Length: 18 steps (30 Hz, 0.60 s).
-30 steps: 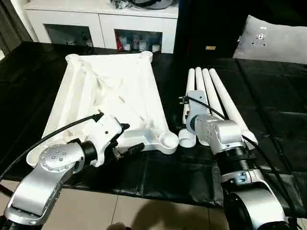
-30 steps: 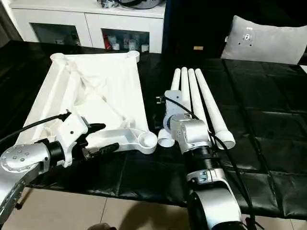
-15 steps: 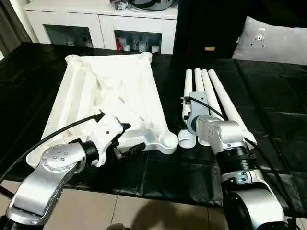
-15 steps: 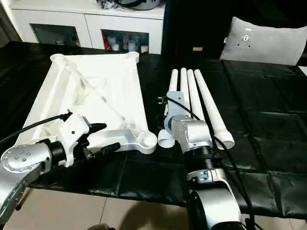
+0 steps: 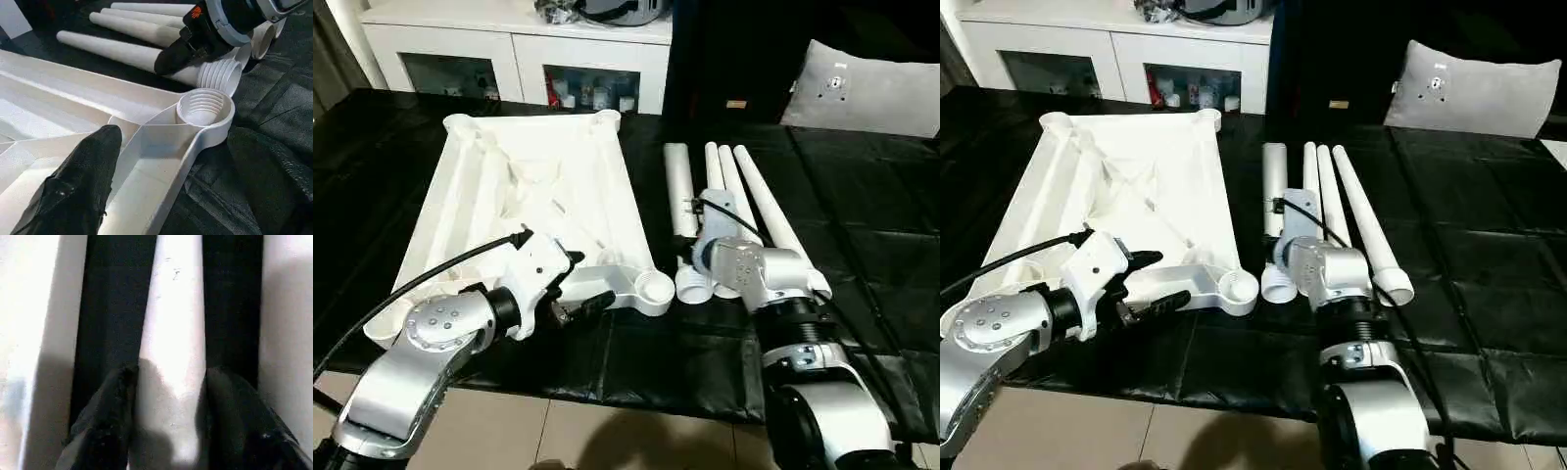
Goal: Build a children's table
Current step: Pick table leg
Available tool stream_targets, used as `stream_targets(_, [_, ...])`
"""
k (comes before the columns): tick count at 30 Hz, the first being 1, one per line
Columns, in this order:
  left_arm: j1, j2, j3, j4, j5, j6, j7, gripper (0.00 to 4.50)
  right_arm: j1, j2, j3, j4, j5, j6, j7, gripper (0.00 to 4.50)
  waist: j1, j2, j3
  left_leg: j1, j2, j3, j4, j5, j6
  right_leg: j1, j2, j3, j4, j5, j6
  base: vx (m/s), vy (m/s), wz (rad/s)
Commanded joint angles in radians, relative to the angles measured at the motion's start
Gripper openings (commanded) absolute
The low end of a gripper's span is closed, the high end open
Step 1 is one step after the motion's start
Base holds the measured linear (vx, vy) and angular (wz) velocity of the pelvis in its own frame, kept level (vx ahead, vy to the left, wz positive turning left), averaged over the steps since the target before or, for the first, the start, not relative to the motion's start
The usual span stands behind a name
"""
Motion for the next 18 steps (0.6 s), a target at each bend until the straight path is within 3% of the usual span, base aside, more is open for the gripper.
stream_targets(1, [-0.009, -0.001, -0.01, -0.001, 0.014, -0.008, 0.007, 3.89, 0.036, 0.004, -0.009, 0.064, -0.003, 0.017, -0.015, 1.92, 0.0, 0.021, -0.048, 0.011, 0.053, -0.011, -0.08, -0.218, -0.085, 0.029, -0.078, 0.041, -0.077, -0.077, -0.168, 0.0, 0.0, 0.0])
stream_targets(3, [-0.01, -0.003, -0.009, 0.004, 0.018, -0.016, 0.01, 3.89, 0.034, 0.004, -0.014, 0.058, -0.003, -0.002, -0.019, 1.87, 0.001, 0.026, -0.046, 0.014, 0.053, -0.012, -0.083, -0.252, -0.089, 0.025, -0.08, 0.042, -0.081, -0.128, -0.162, 0.0, 0.0, 0.0])
stream_targets(8, [-0.031, -0.02, 0.008, 0.027, 0.017, -0.007, 0.04, 3.89, 0.03, 0.0, -0.018, 0.024, -0.008, -0.063, -0.027, 1.83, 0.0, 0.024, -0.047, 0.014, 0.054, -0.013, -0.084, -0.263, -0.089, 0.024, -0.08, 0.043, -0.083, -0.147, -0.157, 0.0, 0.0, 0.0])
stream_targets(11, [-0.035, -0.022, 0.008, 0.033, 0.023, -0.009, 0.045, 3.89, 0.031, 0.0, -0.015, 0.003, -0.009, -0.063, -0.025, 1.82, 0.001, 0.024, -0.05, 0.011, 0.053, -0.012, -0.082, -0.233, -0.085, 0.026, -0.078, 0.042, -0.08, -0.095, -0.158, 0.0, 0.0, 0.0])
stream_targets(12, [-0.039, -0.027, 0.012, 0.038, 0.022, -0.005, 0.049, 3.89, 0.031, 0.001, -0.012, -0.026, -0.01, -0.066, -0.026, 1.82, 0.001, 0.029, -0.051, 0.01, 0.053, -0.013, -0.08, -0.216, -0.086, 0.028, -0.078, 0.041, -0.076, -0.066, -0.16, 0.0, 0.0, 0.0])
stream_targets(15, [-0.047, -0.041, 0.024, 0.044, 0.009, 0.01, 0.057, 3.89, 0.031, 0.0, -0.005, -0.07, -0.014, -0.072, -0.027, 1.82, 0.004, 0.025, -0.057, 0.004, 0.051, -0.01, -0.074, -0.133, -0.077, 0.035, -0.075, 0.04, -0.068, 0.057, -0.164, 0.0, 0.0, 0.0])
stream_targets(18, [-0.075, -0.055, 0.038, 0.07, 0.032, -0.008, 0.099, 3.89, 0.028, 0.003, -0.017, -0.163, -0.004, -0.134, -0.028, 1.82, 0.005, 0.027, -0.06, 0.002, 0.05, -0.009, -0.069, -0.101, -0.071, 0.039, -0.076, 0.039, -0.065, 0.109, -0.166, 0.0, 0.0, 0.0])
